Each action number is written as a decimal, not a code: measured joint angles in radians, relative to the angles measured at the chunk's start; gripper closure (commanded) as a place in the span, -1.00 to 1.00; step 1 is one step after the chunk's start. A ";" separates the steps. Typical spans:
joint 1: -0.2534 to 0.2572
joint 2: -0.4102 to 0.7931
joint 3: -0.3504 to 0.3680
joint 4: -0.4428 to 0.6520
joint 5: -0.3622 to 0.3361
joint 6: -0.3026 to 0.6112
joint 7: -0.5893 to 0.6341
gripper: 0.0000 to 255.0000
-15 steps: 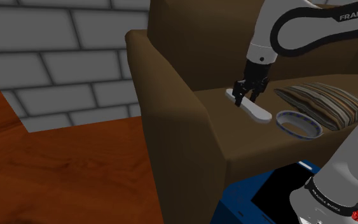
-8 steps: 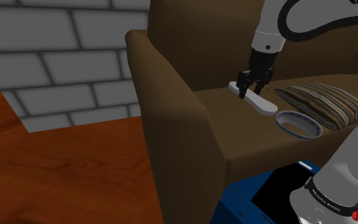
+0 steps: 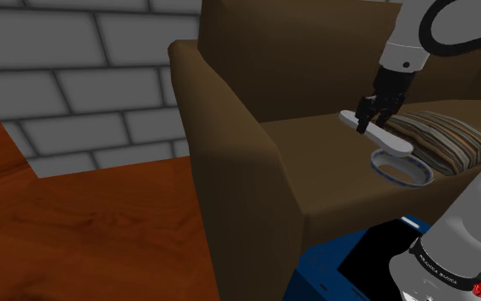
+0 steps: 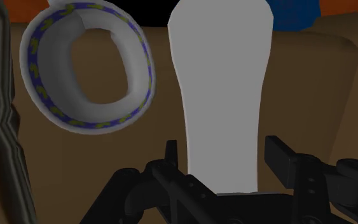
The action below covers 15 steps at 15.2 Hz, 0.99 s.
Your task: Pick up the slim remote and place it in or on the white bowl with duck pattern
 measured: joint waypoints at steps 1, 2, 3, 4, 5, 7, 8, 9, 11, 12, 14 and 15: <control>-0.014 -0.019 -0.023 -0.005 -0.018 -0.014 -0.024 1.00; -0.026 -0.041 -0.042 -0.011 -0.035 -0.028 -0.046 1.00; -0.040 -0.062 -0.064 -0.014 -0.053 -0.044 -0.069 1.00; -0.054 -0.087 -0.084 -0.022 -0.071 -0.060 -0.092 1.00; -0.068 -0.100 -0.106 -0.022 -0.090 -0.072 -0.116 1.00; -0.099 -0.137 -0.153 -0.037 -0.133 -0.090 -0.166 1.00; -0.113 -0.151 -0.175 -0.037 -0.153 -0.102 -0.190 1.00; -0.127 -0.154 -0.201 -0.031 -0.175 -0.108 -0.216 1.00; -0.158 -0.191 -0.243 -0.041 -0.216 -0.129 -0.264 1.00; -0.168 -0.197 -0.261 -0.045 -0.232 -0.129 -0.281 1.00; -0.177 -0.208 -0.274 -0.067 -0.246 -0.118 -0.289 1.00; -0.180 -0.208 -0.280 -0.078 -0.252 -0.107 -0.291 1.00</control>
